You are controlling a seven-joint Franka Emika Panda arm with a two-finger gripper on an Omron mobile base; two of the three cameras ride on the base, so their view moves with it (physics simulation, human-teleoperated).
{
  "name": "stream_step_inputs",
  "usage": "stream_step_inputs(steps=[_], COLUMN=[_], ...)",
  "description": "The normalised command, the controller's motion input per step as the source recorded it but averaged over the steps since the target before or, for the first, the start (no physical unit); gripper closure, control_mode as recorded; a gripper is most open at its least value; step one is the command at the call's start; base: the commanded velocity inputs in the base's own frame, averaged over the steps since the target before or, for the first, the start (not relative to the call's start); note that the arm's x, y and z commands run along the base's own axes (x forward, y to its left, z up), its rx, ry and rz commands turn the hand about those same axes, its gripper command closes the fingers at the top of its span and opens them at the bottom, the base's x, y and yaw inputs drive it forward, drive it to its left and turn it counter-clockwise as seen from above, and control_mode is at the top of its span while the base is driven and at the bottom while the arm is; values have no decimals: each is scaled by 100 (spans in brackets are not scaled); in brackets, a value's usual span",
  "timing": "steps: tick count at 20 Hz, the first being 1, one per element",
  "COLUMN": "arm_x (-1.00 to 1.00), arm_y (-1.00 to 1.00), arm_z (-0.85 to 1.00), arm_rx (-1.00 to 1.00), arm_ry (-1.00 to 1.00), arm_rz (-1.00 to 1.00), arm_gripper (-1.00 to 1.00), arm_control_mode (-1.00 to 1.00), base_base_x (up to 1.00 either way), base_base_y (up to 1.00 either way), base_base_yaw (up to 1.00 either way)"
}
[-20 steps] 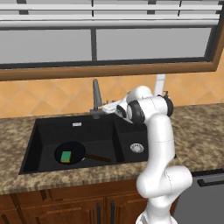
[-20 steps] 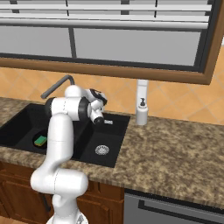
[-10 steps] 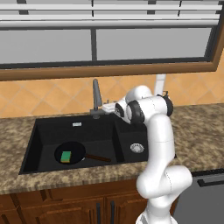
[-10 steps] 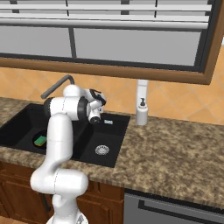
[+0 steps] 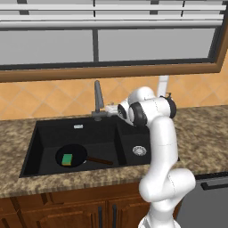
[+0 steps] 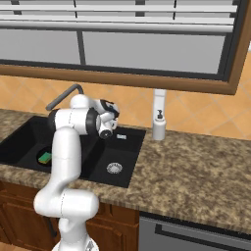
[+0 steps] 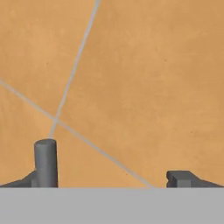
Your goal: Pick the pan and sponge and place them into the sink. Then turn on the water.
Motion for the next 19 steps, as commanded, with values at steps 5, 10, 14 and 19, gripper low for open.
stream_step_inputs(steps=[5, 10, 14, 19], arm_x=[3, 3, 10, 3], arm_y=[-100, -100, -100, -28], arm_z=[16, 6, 0, 0], arm_rx=[12, 13, 11, 3], arm_ry=[8, 10, 8, 1], arm_rz=[0, 0, 0, 0], arm_gripper=[-100, -100, -100, -100], arm_control_mode=[-100, -100, -100, -100], base_base_x=[0, 0, 0, 0], base_base_y=[0, 0, 0, 0], base_base_yaw=[0, 0, 0, 0])
